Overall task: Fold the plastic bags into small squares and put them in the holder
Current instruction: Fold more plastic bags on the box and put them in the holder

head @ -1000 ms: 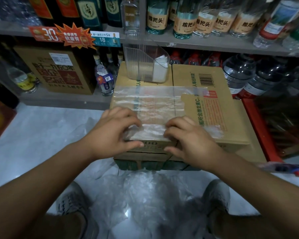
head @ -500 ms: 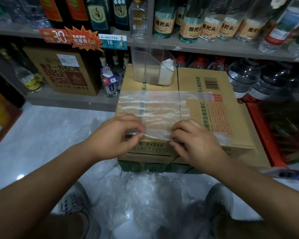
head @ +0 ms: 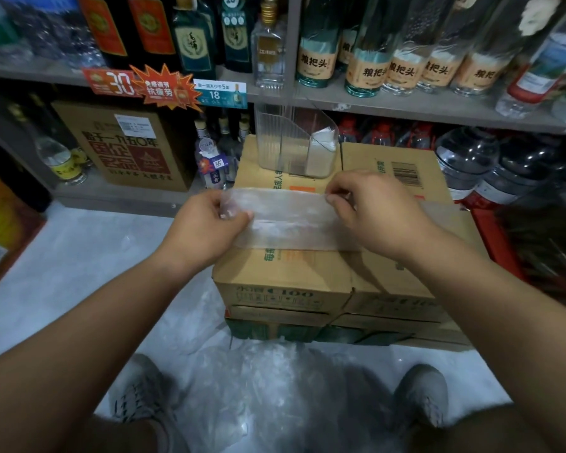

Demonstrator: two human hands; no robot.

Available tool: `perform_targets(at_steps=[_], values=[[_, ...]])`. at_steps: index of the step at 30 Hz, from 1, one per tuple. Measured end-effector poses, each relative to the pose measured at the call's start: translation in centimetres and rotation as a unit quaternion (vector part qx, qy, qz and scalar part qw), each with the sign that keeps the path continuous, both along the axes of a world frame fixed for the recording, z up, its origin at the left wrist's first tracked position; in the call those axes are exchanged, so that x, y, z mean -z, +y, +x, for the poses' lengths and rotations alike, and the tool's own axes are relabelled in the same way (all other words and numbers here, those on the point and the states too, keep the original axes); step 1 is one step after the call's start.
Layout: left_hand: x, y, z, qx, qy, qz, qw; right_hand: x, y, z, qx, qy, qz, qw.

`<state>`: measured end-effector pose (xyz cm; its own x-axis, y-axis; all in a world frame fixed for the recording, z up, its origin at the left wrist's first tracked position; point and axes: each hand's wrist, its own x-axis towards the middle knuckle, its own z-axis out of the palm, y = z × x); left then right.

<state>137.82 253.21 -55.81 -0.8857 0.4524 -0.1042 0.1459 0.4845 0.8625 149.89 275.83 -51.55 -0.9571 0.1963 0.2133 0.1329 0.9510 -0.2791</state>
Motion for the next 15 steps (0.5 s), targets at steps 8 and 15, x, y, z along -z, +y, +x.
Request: perform_targets(at_steps=[8,15], values=[[1.2,1.0,-1.0,-0.046,0.045,-0.122,0.990,3.8,2.4,-5.0,0.035,-0.080,-0.063,0.994],[1.6,1.5,-1.1,0.053,0.273,-0.199,0.940,5.6,2.8,-5.0,0.031,-0.041,-0.129,0.990]])
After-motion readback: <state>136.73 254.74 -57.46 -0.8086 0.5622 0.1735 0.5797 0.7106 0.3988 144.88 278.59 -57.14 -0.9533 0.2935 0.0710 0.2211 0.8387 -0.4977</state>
